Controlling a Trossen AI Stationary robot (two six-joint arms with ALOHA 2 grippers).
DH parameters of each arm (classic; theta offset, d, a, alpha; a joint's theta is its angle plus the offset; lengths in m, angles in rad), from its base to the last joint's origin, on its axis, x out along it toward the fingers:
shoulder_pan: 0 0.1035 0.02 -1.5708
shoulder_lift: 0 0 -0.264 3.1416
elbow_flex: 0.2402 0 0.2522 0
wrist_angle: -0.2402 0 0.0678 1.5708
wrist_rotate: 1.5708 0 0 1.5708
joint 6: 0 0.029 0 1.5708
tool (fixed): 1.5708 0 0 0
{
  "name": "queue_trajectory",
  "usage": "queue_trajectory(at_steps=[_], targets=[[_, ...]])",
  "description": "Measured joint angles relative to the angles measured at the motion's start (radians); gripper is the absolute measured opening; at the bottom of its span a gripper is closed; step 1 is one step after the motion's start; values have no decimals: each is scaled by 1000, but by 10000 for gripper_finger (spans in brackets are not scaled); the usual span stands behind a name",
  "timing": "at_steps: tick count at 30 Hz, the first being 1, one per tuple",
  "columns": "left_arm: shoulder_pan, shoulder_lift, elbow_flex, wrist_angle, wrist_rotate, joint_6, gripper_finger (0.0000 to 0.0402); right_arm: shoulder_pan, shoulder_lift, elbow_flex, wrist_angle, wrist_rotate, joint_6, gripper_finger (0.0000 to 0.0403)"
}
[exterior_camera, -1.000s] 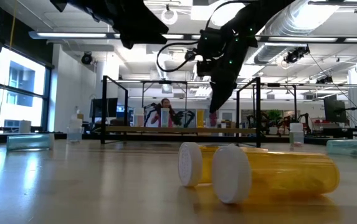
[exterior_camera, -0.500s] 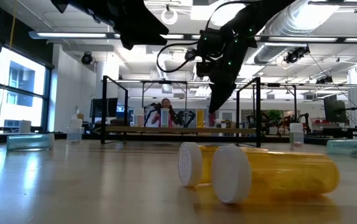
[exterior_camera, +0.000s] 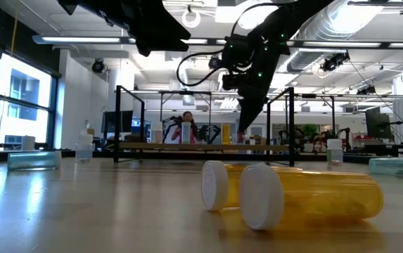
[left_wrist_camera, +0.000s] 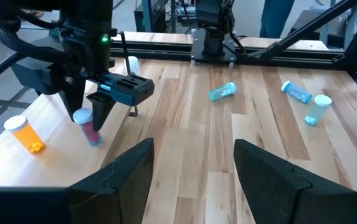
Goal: Pick and place medicine bottles onto shelf by color
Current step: Put the bottom blue pill bottle on the shelf
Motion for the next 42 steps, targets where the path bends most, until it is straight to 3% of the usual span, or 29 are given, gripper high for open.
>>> queue_trajectory(at_steps=[21,35,42], targets=[[0,0,0,-6,0,0,209,1,-2,1,17,-15,-3,195],[0,0,0,-7,0,0,209,3,-3,2,58,-30,-112,195],[0,0,0,-17,0,1,209,11,-3,95,-19,-30,-96,195]])
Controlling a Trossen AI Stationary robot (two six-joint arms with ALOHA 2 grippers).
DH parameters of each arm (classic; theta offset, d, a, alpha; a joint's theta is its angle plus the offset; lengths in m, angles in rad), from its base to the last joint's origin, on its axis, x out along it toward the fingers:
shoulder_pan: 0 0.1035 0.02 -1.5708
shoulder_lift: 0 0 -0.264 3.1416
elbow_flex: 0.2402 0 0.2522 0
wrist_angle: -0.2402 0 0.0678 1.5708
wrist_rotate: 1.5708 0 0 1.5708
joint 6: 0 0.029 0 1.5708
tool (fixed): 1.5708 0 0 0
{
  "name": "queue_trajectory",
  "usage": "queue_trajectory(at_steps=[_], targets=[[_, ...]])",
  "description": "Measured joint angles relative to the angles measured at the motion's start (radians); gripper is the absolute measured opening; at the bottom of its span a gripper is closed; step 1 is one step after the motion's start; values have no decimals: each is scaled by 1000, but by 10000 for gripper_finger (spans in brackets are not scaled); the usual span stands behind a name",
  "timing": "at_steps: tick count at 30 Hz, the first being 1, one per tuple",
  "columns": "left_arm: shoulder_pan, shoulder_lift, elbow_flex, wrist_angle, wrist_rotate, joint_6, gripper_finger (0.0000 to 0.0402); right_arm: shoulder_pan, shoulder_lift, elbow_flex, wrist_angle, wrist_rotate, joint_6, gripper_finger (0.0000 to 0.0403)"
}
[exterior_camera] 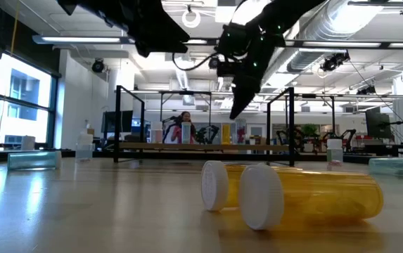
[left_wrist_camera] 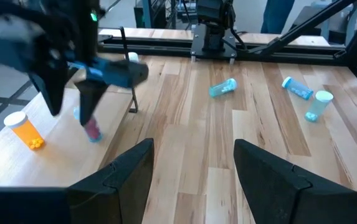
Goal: Pick and place medicine bottles onto shelf by color
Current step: Put the bottom blue pill bottle on the shelf
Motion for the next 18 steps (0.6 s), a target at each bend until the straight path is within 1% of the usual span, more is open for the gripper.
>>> queue_trajectory(at_steps=[3,8,11,13,18], targets=[[0,0,0,-11,0,0,209,6,0,65,-36,0,10,195],[0,0,0,-31,0,9,209,11,-1,199,-184,-10,12,195],[0,0,0,-36,0,10,209,15,-1,276,-285,-52,12,195],[0,0,0,-36,0,10,209,20,-1,325,-319,-87,12,195],[0,0,0,-36,0,10,209,35,-6,406,-449,-150,14,195]])
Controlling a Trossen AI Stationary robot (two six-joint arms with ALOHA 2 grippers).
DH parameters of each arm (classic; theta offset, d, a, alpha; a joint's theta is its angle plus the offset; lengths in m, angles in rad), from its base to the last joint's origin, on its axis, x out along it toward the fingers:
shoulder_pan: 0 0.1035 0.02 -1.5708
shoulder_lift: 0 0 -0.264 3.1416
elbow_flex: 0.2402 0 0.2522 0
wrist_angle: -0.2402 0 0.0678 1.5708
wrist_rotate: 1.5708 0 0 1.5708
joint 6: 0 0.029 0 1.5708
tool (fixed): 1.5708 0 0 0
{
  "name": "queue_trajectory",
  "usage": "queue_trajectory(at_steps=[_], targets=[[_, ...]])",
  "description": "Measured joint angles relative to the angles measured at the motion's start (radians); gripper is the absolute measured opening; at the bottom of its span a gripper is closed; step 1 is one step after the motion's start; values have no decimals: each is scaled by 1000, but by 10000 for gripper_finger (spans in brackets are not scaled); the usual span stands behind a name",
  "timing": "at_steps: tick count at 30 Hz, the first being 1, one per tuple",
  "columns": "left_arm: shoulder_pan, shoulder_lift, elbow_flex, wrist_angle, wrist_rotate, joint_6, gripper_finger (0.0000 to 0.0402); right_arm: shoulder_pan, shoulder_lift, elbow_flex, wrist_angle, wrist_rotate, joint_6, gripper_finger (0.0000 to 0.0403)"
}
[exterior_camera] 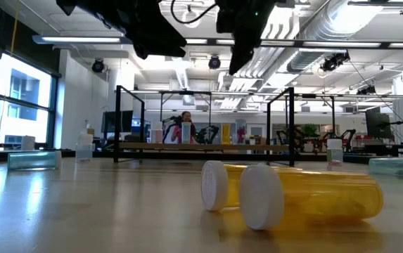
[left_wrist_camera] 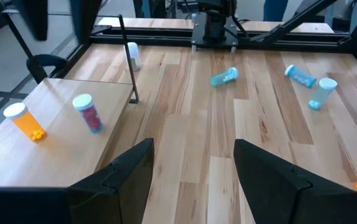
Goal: Pick and place medicine bottles onto shelf by color
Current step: Put the bottom blue pill bottle on the shelf
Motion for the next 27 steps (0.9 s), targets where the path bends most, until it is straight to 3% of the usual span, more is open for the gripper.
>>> queue_trajectory(at_steps=[6,14,21,27], targets=[[0,0,0,0,0,-1,209,19,-93,-87,-49,-33,52,195],[0,0,0,1,0,0,209,108,-326,-444,184,11,226,195],[0,8,0,9,0,43,209,257,-526,-719,420,217,386,195],[2,77,1,82,2,128,209,371,-646,-880,762,517,416,195]])
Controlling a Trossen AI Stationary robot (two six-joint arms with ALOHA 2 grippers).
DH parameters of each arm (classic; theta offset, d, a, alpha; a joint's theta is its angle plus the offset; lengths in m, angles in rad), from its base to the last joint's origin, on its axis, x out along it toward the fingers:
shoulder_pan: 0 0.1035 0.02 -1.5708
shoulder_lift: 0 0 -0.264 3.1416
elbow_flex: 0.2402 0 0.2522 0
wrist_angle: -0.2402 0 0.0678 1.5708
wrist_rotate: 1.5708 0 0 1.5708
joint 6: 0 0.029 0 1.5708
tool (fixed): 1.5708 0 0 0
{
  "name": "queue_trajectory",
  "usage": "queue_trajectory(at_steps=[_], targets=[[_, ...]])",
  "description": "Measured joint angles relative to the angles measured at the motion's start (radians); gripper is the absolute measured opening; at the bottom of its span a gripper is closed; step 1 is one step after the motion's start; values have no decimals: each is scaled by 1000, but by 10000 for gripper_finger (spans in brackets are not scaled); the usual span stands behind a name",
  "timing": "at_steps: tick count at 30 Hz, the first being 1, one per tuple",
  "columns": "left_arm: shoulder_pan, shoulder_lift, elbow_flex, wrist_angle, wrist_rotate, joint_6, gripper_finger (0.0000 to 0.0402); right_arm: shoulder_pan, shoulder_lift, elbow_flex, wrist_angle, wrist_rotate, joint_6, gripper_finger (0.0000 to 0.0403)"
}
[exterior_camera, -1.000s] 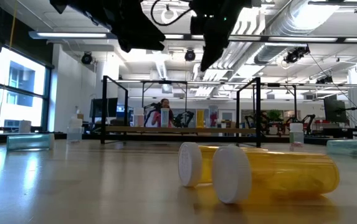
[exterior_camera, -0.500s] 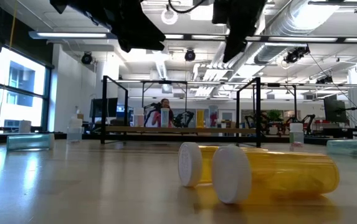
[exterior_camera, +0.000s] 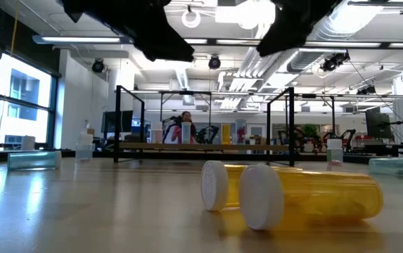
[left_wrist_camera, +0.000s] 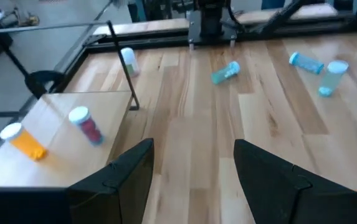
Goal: Pick and place medicine bottles onto shelf by color
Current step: Put the bottom blue pill bottle on the shelf
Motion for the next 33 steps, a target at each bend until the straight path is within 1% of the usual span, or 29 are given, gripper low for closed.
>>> queue_trajectory(at_steps=[3,6,10,14,17,19,23,26,28,33], targets=[[6,55,0,87,4,61,209,38,-33,-28,107,125,-27,195],[18,115,0,171,7,111,209,69,-53,-36,168,229,-60,195],[55,196,0,284,60,134,209,106,-66,-36,171,358,-63,195],[100,272,27,342,66,111,209,151,-66,-36,104,456,-41,195],[131,328,74,332,73,82,209,189,-62,-36,31,513,29,195],[145,362,114,306,99,81,209,216,-60,-37,-17,556,79,195],[155,407,221,168,108,81,209,263,-60,-37,-125,637,194,195],[162,423,297,41,108,100,209,284,-60,-37,-159,682,216,195],[166,424,329,-1,105,125,209,293,-60,-37,-162,695,218,195],[201,424,363,-2,115,136,209,297,-60,-37,-163,691,219,195]])
